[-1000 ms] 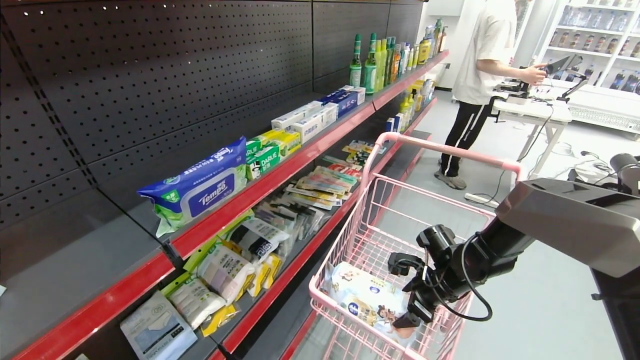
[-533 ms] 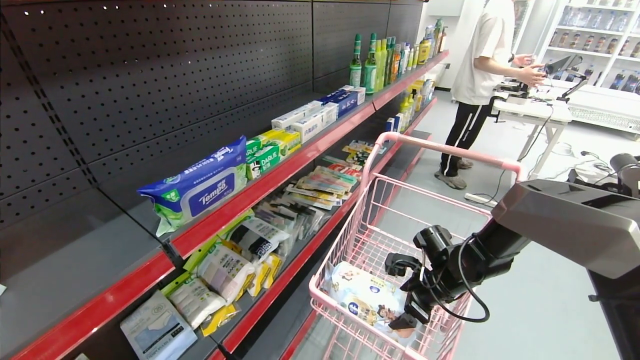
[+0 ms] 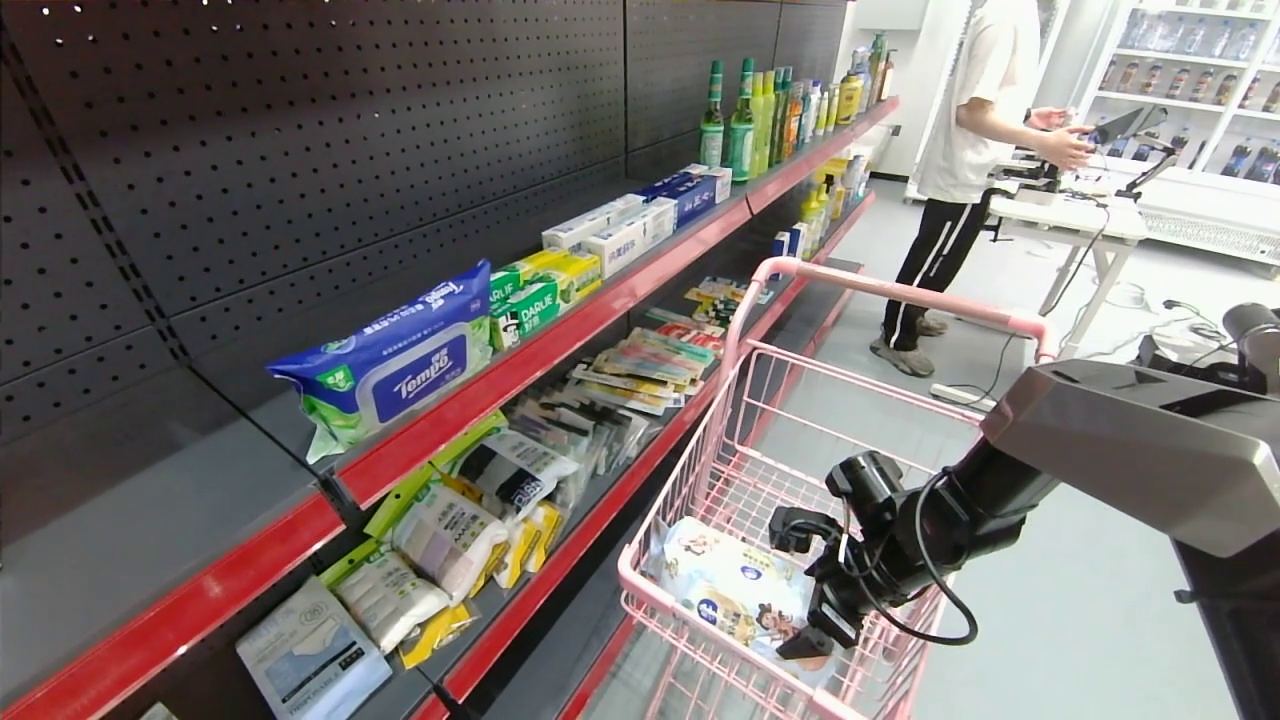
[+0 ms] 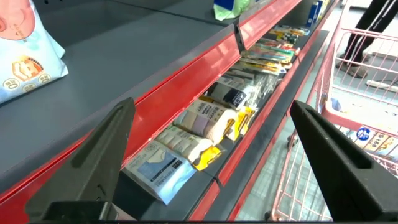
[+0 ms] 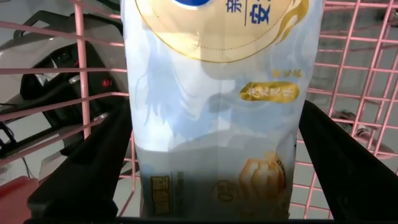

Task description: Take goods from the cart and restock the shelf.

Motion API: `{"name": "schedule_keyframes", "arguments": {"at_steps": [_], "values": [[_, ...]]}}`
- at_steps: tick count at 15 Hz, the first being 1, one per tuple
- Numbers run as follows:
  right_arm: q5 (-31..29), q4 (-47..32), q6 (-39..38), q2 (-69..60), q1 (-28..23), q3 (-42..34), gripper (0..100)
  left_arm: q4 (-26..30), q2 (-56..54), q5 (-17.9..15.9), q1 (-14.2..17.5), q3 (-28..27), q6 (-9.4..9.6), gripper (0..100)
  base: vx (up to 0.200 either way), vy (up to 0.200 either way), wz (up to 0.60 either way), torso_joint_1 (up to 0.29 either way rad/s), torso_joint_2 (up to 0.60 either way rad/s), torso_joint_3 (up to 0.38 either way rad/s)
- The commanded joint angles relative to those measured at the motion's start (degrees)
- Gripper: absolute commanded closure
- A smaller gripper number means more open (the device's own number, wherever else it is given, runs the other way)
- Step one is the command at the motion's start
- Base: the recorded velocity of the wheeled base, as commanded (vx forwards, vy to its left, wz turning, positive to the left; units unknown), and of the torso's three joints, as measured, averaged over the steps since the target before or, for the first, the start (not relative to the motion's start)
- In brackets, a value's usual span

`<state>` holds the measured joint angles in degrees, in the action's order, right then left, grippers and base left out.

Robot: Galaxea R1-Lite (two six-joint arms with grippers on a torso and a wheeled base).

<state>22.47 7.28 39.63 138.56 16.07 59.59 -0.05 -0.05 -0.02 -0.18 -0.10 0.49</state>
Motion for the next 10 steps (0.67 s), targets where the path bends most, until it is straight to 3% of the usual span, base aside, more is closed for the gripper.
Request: {"name": "schedule_keyframes", "arguments": {"at_steps": [1,9,10], "values": [[0.03,0.02,0.01,-0.04,0.02,0.09,0,-0.04,0.05,0.02,0.01,0.01,0.04,0,0.0,0.0,0.0,0.0,0.0,0.0],[-0.06,1.34,1.41,0.05,0.02,-0.79,0,-0.04,0.05,0.02,0.01,0.01,-0.05,0,0.0,0.0,0.0,0.0,0.0,0.0],[-0.06,2.39,1.68,0.22,0.02,-1.32,100,-0.04,0.05,0.02,0.01,0.01,0.04,0,0.0,0.0,0.0,0.0,0.0,0.0]]}}
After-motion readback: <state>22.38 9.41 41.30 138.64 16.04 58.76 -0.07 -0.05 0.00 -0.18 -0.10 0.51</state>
